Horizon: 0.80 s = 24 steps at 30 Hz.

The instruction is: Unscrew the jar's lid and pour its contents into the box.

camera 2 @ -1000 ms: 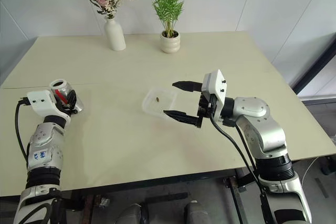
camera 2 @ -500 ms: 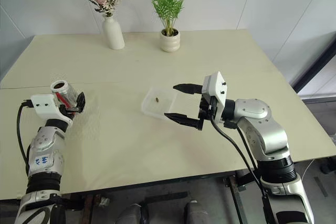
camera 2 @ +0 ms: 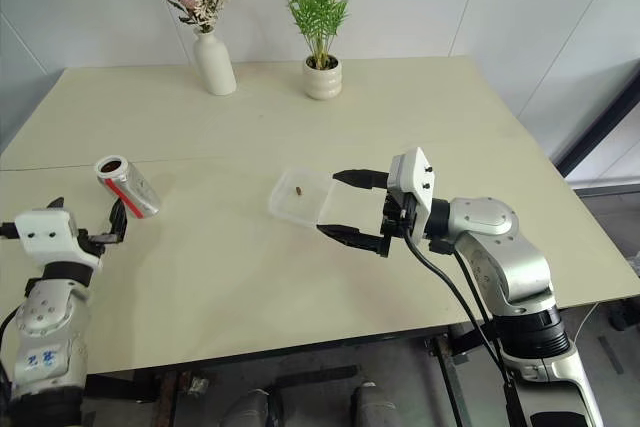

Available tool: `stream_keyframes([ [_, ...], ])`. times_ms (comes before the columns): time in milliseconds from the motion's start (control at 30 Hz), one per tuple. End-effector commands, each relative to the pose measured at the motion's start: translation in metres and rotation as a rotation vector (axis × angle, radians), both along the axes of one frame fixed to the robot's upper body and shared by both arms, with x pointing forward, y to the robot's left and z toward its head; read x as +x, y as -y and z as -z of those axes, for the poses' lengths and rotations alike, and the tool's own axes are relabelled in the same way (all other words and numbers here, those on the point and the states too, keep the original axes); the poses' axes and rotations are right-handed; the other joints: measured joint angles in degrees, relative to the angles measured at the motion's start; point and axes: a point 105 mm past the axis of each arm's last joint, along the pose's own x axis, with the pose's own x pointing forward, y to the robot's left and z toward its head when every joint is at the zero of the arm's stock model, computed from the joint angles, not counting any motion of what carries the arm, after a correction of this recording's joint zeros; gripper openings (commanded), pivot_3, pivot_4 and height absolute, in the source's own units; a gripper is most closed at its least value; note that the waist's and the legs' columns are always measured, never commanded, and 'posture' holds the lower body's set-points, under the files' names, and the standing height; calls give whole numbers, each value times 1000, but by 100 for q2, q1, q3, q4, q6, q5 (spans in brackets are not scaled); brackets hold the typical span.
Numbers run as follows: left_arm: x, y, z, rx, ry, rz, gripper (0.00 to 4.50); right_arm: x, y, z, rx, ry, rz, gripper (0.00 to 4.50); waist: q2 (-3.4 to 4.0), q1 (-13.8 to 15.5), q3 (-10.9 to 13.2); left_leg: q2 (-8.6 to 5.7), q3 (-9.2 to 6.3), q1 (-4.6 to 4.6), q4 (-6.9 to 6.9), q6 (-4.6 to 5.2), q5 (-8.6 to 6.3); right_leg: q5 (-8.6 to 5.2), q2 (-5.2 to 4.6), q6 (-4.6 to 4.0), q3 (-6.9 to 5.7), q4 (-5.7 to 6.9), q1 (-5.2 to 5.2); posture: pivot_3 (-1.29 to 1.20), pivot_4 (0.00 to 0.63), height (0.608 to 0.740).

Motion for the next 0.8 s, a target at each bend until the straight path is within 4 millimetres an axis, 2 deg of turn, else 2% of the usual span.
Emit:
stream_keyframes([
  [33, -9, 33, 0, 46, -59, 144, 4443, -6, 12, -9, 5, 34, 17, 4500, -3, -3, -2, -2, 1, 6, -5, 0, 0, 0, -1, -1, 1, -3, 4, 0, 150, 740],
  [133, -10, 66, -11, 117, -56, 362, 4443, -7, 25, -7, -16, 19, 43, 4500, -6, 36, -4, -4, 5, 19, -31, -1, -1, -8, -11, -20, -5, -25, 19, 0, 150, 740],
  [167, -10, 73, -14, 148, -54, 415, 4443, -7, 29, -4, -34, 15, 50, 4500, -9, 47, -6, -3, 8, 19, -35, -1, -1, -44, -15, -89, -12, -28, 19, 0, 150, 740],
  [200, -10, 80, -17, 176, -50, 470, 4443, -8, 34, -2, -54, 13, 57, 4500, -8, 36, -8, 0, 8, 19, -36, -2, -1, -49, -15, -111, -16, -29, 20, 0, 150, 740],
  [333, -10, 98, -28, 207, -64, 723, 4443, -9, 55, 0, -104, 4, 121, 4500, 7, -9, -21, 0, 18, 49, -64, -2, -1, -46, -15, -118, -8, -58, 47, 0, 150, 740],
  [433, -22, 124, -42, 367, -77, 964, 4443, -8, 73, 0, -143, 19, 168, 4500, 9, -43, -22, 1, 28, 59, -82, -2, -1, -45, -7, -118, 5, -76, 49, 0, 150, 740],
  [500, -31, 126, -55, 389, -99, 1092, 4443, -13, 81, -6, -162, 20, 163, 4500, 12, -66, -24, 0, 34, 65, -98, -3, -1, -46, -4, -119, 8, -84, 48, 0, 150, 740],
  [600, -39, 129, -58, 433, -145, 1186, 4443, -14, 90, -9, -188, 23, 157, 4500, 16, -107, -26, 2, 34, 65, -113, -8, 2, -38, 1, -102, 6, -82, 39, 0, 150, 740],
  [700, -40, 107, -52, 461, -188, 1124, 4443, -13, 93, -11, -199, 44, 163, 4500, 18, -179, -27, 4, 34, 67, -117, 3, 10, -38, 5, -96, 8, -83, 37, 0, 150, 740],
  [800, -39, 99, -50, 441, -191, 1087, 4443, -10, 96, -11, -191, 52, 165, 4500, 18, -196, -26, 6, 32, 68, -116, 8, 13, -39, 8, -94, 13, -77, 29, 0, 150, 740],
])
